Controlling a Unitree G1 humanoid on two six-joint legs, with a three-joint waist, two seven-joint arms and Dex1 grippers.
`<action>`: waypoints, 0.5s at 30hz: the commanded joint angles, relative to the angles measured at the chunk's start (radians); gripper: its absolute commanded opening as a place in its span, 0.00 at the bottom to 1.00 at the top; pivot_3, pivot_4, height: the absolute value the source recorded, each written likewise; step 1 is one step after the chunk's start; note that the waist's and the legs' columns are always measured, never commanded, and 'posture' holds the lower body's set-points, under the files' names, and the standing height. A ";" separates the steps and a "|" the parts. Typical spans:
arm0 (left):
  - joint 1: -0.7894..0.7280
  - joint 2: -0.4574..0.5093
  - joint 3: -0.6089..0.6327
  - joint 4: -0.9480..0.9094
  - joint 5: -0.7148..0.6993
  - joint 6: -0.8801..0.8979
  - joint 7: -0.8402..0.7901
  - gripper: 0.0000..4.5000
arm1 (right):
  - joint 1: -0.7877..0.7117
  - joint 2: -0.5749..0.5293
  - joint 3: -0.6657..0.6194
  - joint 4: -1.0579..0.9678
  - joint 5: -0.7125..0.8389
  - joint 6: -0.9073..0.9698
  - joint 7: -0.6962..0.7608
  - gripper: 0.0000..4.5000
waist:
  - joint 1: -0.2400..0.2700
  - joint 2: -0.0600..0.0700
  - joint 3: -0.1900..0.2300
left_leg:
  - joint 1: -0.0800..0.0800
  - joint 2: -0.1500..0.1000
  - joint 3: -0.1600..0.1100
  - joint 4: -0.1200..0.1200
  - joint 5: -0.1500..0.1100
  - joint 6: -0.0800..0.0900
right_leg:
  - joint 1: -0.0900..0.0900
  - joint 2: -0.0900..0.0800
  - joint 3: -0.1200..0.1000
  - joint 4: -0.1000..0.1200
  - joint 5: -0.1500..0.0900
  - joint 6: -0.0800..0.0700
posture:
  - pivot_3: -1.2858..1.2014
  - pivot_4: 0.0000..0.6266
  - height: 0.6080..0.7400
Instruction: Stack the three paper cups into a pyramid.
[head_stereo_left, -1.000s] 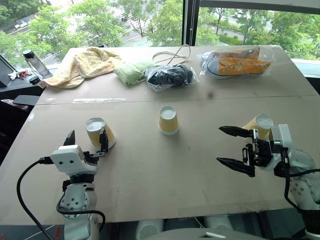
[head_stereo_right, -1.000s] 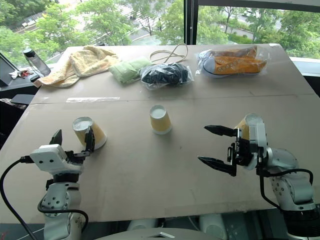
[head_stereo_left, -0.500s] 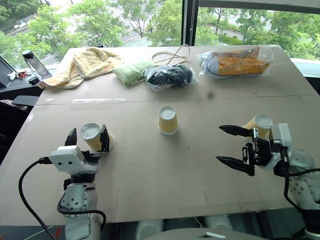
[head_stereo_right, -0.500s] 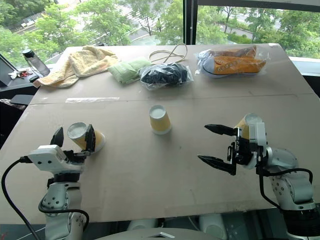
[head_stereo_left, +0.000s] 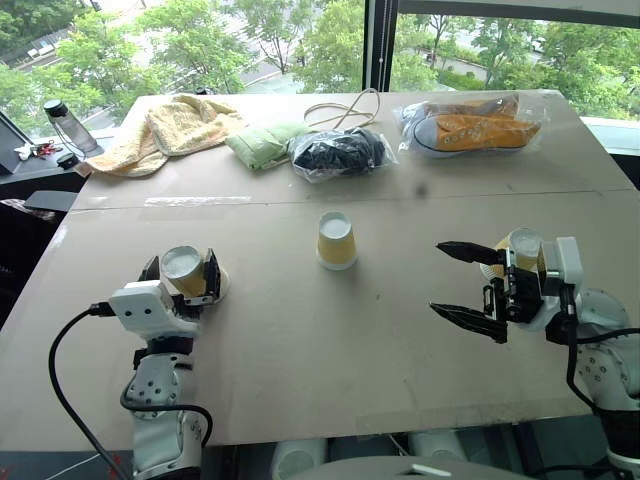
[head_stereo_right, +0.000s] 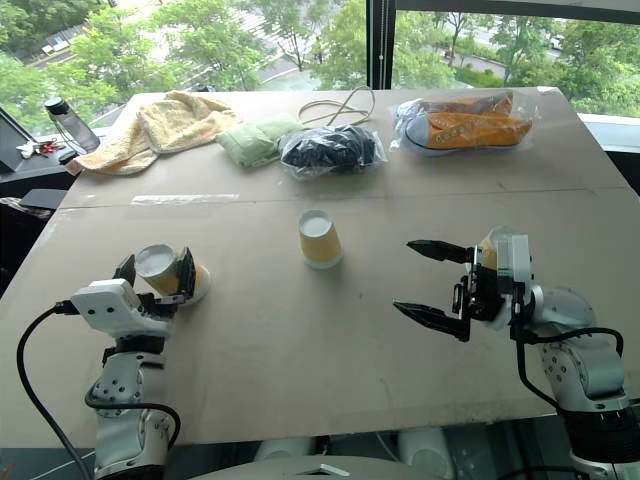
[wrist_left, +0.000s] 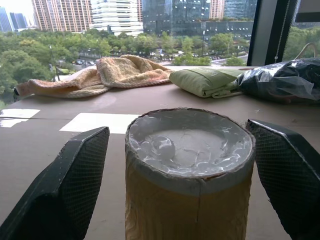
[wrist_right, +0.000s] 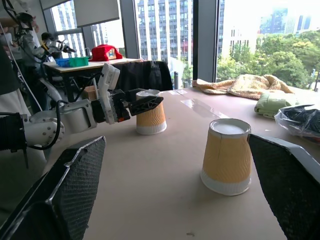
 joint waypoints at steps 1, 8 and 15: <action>-0.006 0.008 -0.001 -0.009 -0.007 -0.001 -0.008 0.94 | -0.019 0.003 -0.007 -0.036 0.004 -0.021 0.006 1.00 | 0.000 0.000 0.000 | 0.000 0.000 0.000 0.000 0.000 0.000 | 0.000 0.000 0.000 0.000 0.000 0.000 | 0.52 0.24 1.00; -0.006 0.002 -0.007 -0.013 0.005 -0.001 -0.003 0.56 | -0.011 0.002 -0.009 -0.033 -0.004 -0.024 0.011 1.00 | 0.000 0.000 0.000 | 0.000 0.000 0.000 0.000 0.000 0.000 | 0.000 0.000 0.000 0.000 0.000 0.000 | 0.52 0.24 1.00; -0.020 -0.001 -0.013 -0.023 -0.026 -0.010 -0.027 0.56 | -0.001 0.004 -0.010 -0.040 -0.008 -0.021 0.003 1.00 | 0.000 0.000 0.000 | 0.000 0.000 0.000 0.000 0.000 0.000 | 0.000 0.000 0.000 0.000 0.000 0.000 | 0.52 0.24 1.00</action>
